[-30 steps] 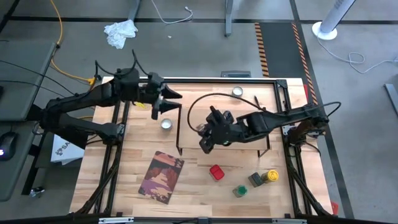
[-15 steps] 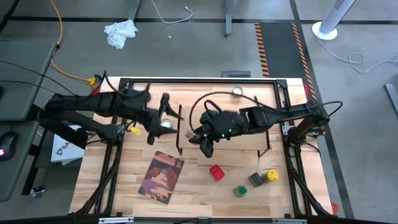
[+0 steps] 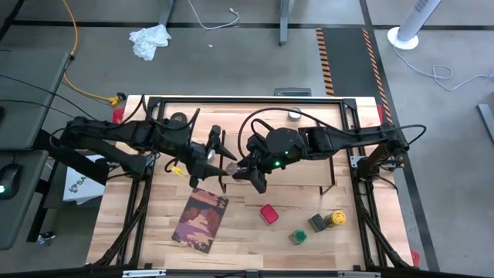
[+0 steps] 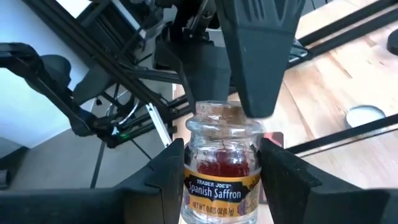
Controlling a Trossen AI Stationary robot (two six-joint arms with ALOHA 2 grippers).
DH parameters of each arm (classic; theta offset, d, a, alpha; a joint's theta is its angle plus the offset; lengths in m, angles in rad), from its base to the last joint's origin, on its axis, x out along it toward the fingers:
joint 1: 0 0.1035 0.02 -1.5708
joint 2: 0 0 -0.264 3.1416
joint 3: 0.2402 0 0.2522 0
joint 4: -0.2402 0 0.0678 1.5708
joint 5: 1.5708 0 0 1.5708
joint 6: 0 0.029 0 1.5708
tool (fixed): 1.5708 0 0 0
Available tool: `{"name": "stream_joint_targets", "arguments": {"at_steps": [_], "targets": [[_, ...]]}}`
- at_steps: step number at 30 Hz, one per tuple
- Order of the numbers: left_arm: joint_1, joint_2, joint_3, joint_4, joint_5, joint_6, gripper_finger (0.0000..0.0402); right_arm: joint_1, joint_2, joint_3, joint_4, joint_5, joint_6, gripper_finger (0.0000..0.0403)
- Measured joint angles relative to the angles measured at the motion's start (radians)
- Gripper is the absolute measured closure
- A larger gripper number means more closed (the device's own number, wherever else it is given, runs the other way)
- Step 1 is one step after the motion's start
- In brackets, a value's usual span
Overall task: Shelf spices
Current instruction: Remove the brown seasoning bottle from the shelf
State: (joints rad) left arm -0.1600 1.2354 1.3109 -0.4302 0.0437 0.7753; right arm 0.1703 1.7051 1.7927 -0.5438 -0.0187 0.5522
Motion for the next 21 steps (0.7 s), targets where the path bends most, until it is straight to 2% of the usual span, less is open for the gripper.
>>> {"name": "stream_joint_targets", "arguments": {"at_steps": [9,16,21], "targets": [[0.002,0.043,0.000,0.048,0.097,-0.065,0.0167,-0.009,0.002,0.000,0.010,0.004,-0.007,0.0242],[0.002,0.075,0.001,0.067,0.110,-0.089,0.0167,-0.025,0.004,-0.001,0.019,0.003,-0.010,0.0242],[0.013,0.078,0.001,0.094,0.184,-0.136,0.0167,-0.025,0.004,-0.001,0.033,-0.026,-0.011,0.0242]]}}
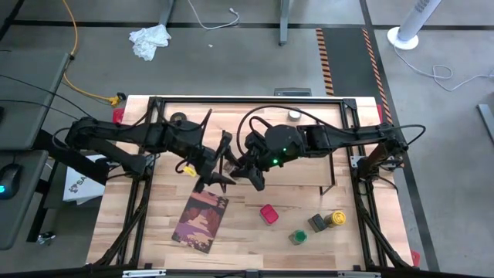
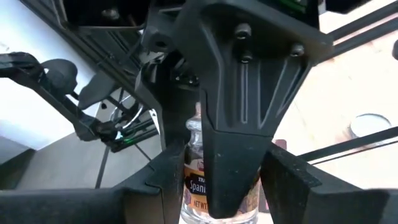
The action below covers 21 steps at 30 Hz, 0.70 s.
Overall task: Shelf spices
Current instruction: Remove the brown seasoning bottle from the shelf
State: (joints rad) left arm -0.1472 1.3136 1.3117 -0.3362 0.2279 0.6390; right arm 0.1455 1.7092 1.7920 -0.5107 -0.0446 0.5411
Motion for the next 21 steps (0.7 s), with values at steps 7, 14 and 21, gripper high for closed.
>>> {"name": "stream_joint_targets", "arguments": {"at_steps": [7,14,21], "targets": [[0.026,-0.001,0.000,-0.008,0.036,-0.023,0.0167,-0.003,0.000,0.000,0.006,-0.001,-0.012,0.0243],[0.026,0.001,0.000,-0.008,0.055,-0.028,0.0167,-0.003,0.000,0.000,0.009,-0.003,-0.025,0.0245],[0.026,-0.002,0.000,-0.007,0.058,-0.051,0.0193,-0.004,0.000,0.000,0.012,-0.019,-0.024,0.0245]]}}
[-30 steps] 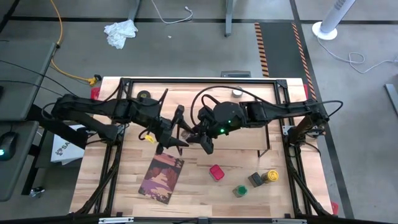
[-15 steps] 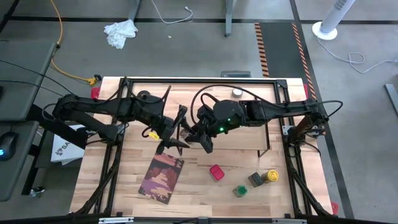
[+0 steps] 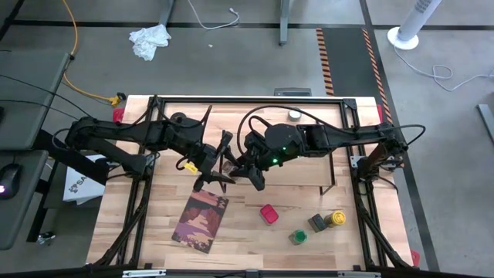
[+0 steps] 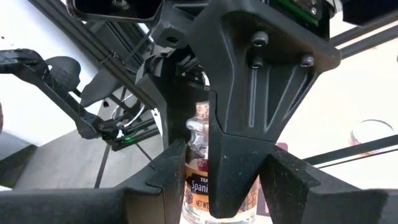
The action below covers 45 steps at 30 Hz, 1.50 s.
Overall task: Shelf spices
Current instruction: Remove the brown seasoning bottle from the shelf, then remove the transparent seasoning bottle from the shelf
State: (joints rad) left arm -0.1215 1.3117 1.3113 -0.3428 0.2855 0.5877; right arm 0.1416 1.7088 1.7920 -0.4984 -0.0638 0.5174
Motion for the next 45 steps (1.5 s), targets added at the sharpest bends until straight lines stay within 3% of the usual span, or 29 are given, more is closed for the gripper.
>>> {"name": "stream_joint_targets", "arguments": {"at_steps": [3,5,7,9,12,16,19,21,28,33,37,40,42,45], "targets": [[0.001,0.000,0.000,0.001,0.013,-0.002,0.0227,-0.002,0.000,0.000,-0.001,-0.011,-0.002,0.0247],[0.007,0.000,0.000,-0.005,0.037,-0.002,0.0229,-0.005,0.000,0.000,-0.001,-0.026,-0.001,0.0262],[0.006,-0.001,-0.002,-0.018,0.035,-0.005,0.0234,-0.007,-0.004,0.000,-0.015,-0.043,0.010,0.0325],[0.007,-0.002,-0.002,-0.030,0.035,-0.020,0.0235,-0.008,-0.005,0.000,-0.020,-0.032,0.018,0.0342],[0.011,-0.002,-0.002,-0.049,0.032,-0.044,0.0237,-0.008,-0.003,0.000,-0.020,-0.041,0.019,0.0338],[0.011,-0.009,-0.001,-0.055,0.034,-0.078,0.0262,-0.015,-0.001,0.000,-0.006,-0.048,0.038,0.0300],[0.018,-0.028,-0.001,-0.070,0.024,-0.097,0.0364,-0.024,-0.005,0.000,0.018,-0.062,0.039,0.0276],[0.026,-0.039,-0.003,-0.093,0.014,-0.106,0.0396,-0.029,-0.017,0.002,0.034,-0.056,0.023,0.0269],[0.077,-0.047,-0.044,-0.240,-0.025,-0.110,0.0400,-0.055,-0.024,0.002,-0.045,0.071,0.009,0.0267],[0.006,-0.059,-0.237,-0.357,0.065,-0.311,0.0400,-0.048,-0.017,0.002,-0.323,0.203,0.079,0.0267],[-0.148,-0.073,-0.487,-0.263,0.055,-0.518,0.0400,-0.010,0.003,-0.037,-0.595,0.320,0.107,0.0267],[-0.260,-0.105,-0.644,-0.008,0.083,-0.764,0.0400,0.009,0.003,-0.114,-0.611,0.349,0.165,0.0274],[-0.316,-0.130,-0.701,0.075,0.067,-0.879,0.0401,0.017,0.005,-0.160,-0.578,0.315,0.202,0.0282],[-0.344,-0.174,-0.695,0.110,-0.047,-0.937,0.0401,0.057,0.005,-0.218,-0.445,0.241,0.218,0.0291]]}}
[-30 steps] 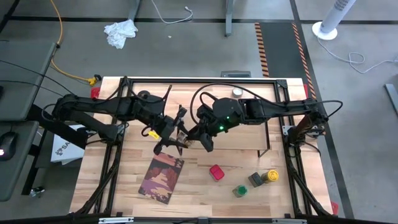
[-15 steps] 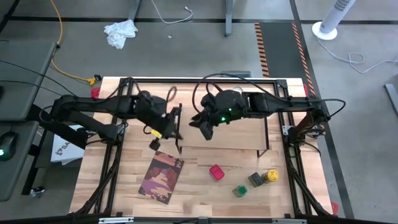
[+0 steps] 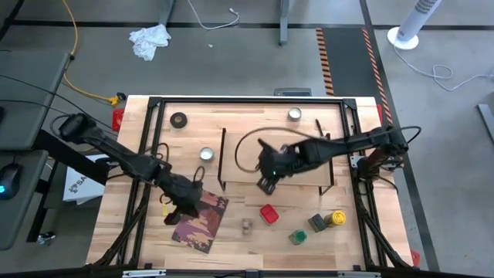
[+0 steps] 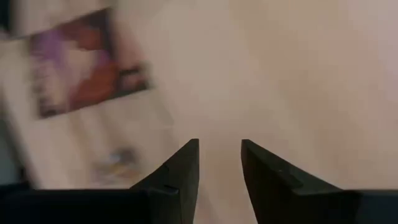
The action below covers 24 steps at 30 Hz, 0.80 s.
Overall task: Shelf spices
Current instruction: Remove the transparent seasoning bottle from the shelf
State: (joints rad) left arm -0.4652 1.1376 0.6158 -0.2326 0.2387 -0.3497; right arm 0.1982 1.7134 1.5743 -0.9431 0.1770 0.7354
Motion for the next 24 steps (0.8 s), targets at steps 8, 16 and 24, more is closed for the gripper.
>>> {"name": "stream_joint_targets", "arguments": {"at_steps": [8,16,24], "targets": [[0.041,-0.056,0.108,-0.061,-0.182,0.191,0.0401,0.063,0.000,-0.034,0.295,-0.043,0.052,0.0295],[0.100,-0.009,0.142,-0.041,-0.178,0.213,0.0367,0.161,0.009,-0.035,0.325,-0.093,0.053,0.0269],[0.060,0.108,0.146,0.084,-0.176,0.013,0.0269,0.345,0.106,-0.034,0.329,-0.135,0.115,0.0191]]}}
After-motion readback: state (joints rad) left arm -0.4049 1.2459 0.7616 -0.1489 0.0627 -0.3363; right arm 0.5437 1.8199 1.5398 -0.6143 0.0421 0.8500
